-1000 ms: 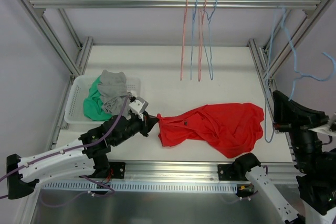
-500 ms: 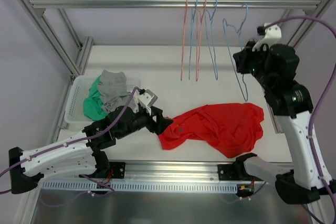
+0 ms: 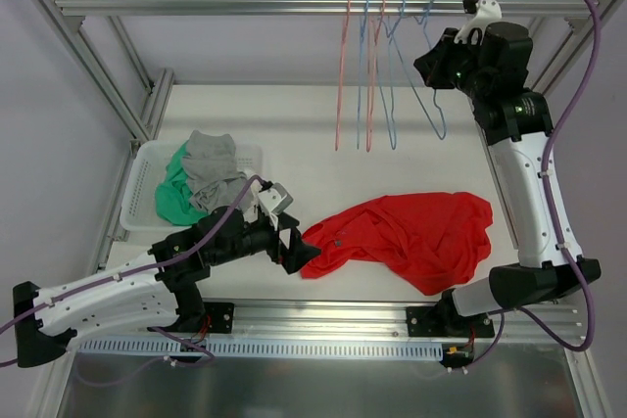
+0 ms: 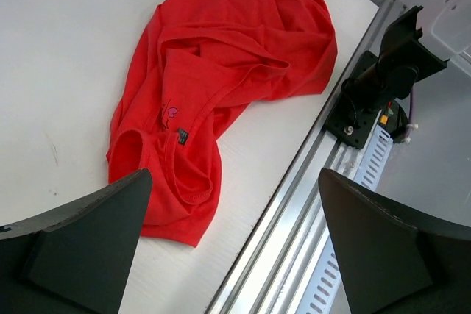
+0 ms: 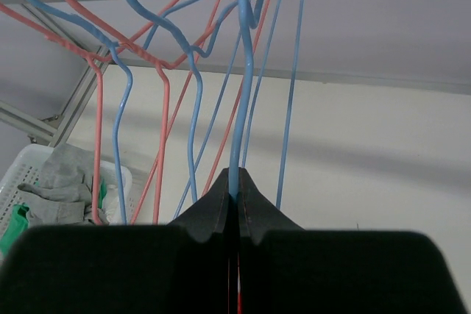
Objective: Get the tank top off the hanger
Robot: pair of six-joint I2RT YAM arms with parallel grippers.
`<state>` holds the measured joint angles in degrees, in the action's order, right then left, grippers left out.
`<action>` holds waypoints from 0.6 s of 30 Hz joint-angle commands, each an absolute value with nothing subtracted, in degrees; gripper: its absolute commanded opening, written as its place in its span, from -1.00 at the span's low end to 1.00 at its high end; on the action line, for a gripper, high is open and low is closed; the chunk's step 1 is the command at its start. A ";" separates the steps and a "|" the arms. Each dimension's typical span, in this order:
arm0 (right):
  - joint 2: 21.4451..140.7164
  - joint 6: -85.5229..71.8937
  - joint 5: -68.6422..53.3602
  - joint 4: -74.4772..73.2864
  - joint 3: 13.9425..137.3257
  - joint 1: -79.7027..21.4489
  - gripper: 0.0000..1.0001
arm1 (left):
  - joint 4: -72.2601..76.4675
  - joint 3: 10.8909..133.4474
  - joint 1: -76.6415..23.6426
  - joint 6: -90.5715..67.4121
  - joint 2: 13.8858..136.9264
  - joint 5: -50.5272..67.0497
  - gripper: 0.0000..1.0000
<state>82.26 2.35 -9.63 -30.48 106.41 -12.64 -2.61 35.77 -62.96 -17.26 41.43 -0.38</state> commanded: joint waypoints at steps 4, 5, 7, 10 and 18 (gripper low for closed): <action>81.30 0.18 -8.45 -26.02 100.39 -14.68 -0.99 | -2.46 36.56 -62.93 -18.37 41.57 -2.80 0.97; 80.60 0.18 -7.65 -25.75 99.24 -14.59 -0.99 | -2.72 36.82 -62.93 -18.28 41.92 -3.16 0.97; 79.90 -1.32 -5.46 -24.18 96.87 -14.59 -0.99 | -2.90 38.23 -62.93 -18.19 43.58 -4.13 0.97; 78.93 -1.32 -5.97 -23.64 93.78 -14.41 -0.99 | -2.99 41.12 -62.93 -17.67 48.31 -5.18 0.97; 63.15 -1.50 -4.15 -25.47 82.28 -9.32 0.99 | -2.99 51.13 -63.37 -16.00 71.50 -8.52 0.97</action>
<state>73.38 -1.34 -7.16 -24.73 84.42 -11.51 -3.38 46.68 -62.96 -16.93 64.38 -5.96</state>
